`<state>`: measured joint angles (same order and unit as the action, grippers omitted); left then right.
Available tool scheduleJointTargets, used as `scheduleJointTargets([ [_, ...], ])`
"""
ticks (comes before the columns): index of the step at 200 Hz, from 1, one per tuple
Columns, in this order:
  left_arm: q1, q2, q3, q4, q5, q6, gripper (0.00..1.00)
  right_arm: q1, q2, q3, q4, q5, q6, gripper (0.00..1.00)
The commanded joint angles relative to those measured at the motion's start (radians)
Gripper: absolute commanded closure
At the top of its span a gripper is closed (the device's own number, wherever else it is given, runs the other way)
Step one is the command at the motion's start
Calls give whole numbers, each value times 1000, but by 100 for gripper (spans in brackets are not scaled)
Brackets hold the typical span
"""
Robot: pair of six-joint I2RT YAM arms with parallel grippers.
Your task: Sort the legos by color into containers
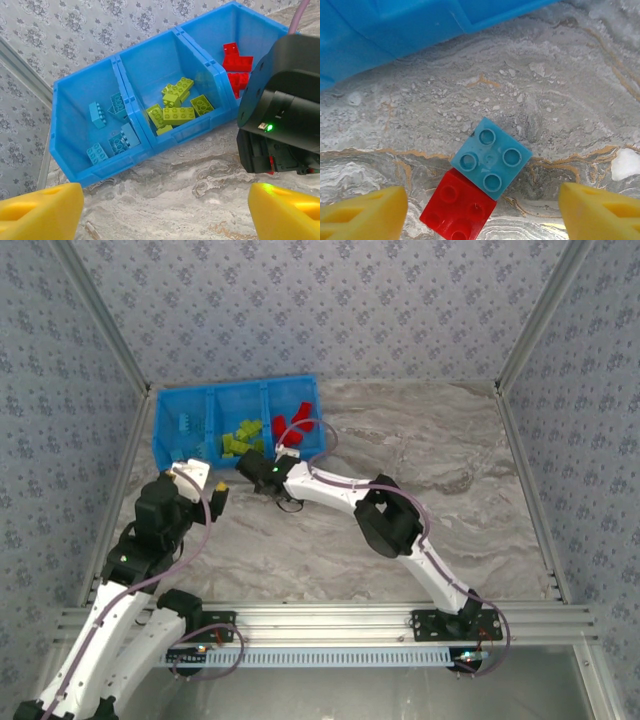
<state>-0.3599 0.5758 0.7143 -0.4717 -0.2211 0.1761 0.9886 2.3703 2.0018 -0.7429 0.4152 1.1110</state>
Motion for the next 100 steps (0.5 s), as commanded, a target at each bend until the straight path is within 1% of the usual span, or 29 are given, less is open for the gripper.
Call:
scheduleJointTargets([
  [1, 8, -4, -1, 18, 18, 24, 14, 3, 33, 23, -65, 9, 39, 23],
  [29, 10, -4, -3, 16, 33, 34, 13, 10, 19, 1, -78, -2, 46, 29],
  [37, 10, -4, -1, 16, 33, 34, 13, 10, 8, -23, -61, -15, 51, 34],
  [49, 10, -5, -2, 14, 33, 36, 12, 10, -11, -64, -33, -31, 61, 37],
  [55, 10, -5, -3, 12, 32, 38, 12, 10, -23, -88, -16, -36, 63, 43],
  [79, 10, -8, -4, 10, 29, 41, 12, 8, -87, -182, 20, -20, 62, 51],
  [83, 10, -9, -4, 10, 33, 42, 12, 8, -100, -200, 26, -17, 59, 55],
  [88, 10, -10, -5, 10, 38, 43, 12, 6, -120, -228, 37, -15, 55, 57],
  [91, 10, -10, -6, 10, 43, 44, 12, 4, -131, -246, 44, -12, 53, 61],
  [100, 10, -8, -7, 9, 70, 50, 12, -1, -180, -308, 78, -9, 47, 69],
])
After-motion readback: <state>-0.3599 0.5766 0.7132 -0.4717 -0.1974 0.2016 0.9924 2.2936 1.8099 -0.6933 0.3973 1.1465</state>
